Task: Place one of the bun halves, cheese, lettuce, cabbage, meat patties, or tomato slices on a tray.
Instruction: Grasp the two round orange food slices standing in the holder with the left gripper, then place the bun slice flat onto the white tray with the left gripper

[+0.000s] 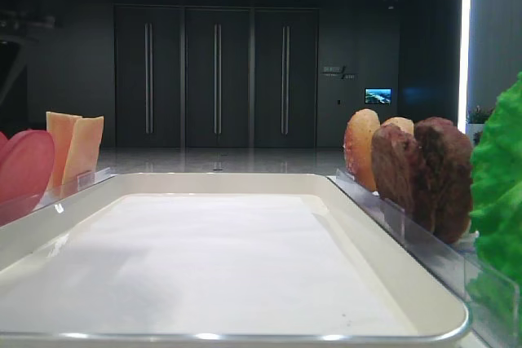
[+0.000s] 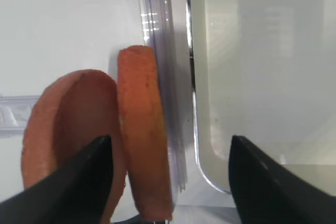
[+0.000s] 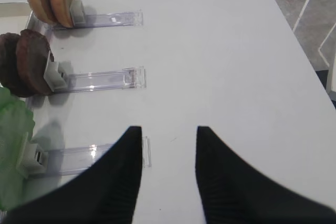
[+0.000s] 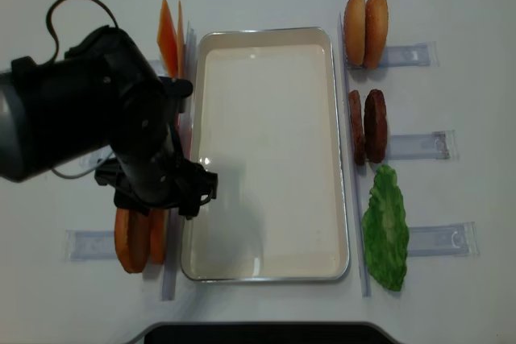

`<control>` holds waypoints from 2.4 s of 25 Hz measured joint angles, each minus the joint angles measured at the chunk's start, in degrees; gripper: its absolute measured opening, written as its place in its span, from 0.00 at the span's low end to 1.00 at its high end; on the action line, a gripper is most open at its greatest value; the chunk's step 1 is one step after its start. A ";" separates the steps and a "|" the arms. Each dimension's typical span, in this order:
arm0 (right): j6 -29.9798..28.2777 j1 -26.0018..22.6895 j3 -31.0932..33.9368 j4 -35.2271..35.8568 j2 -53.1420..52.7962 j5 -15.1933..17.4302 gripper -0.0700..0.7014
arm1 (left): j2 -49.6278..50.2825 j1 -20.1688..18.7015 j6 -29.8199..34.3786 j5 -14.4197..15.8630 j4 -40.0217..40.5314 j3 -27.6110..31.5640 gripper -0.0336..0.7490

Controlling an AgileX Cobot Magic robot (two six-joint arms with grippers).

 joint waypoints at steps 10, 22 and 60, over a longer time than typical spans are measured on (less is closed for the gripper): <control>0.00 0.00 0.00 0.00 0.00 0.00 0.41 | 0.66 0.00 0.17 1.73 1.52 0.00 0.71; 0.00 0.00 0.00 0.00 0.00 0.00 0.41 | 0.66 0.00 0.29 3.45 1.54 0.00 0.56; 0.00 0.00 0.00 0.00 0.00 0.00 0.40 | -1.24 0.00 9.27 10.64 -3.46 -13.80 0.22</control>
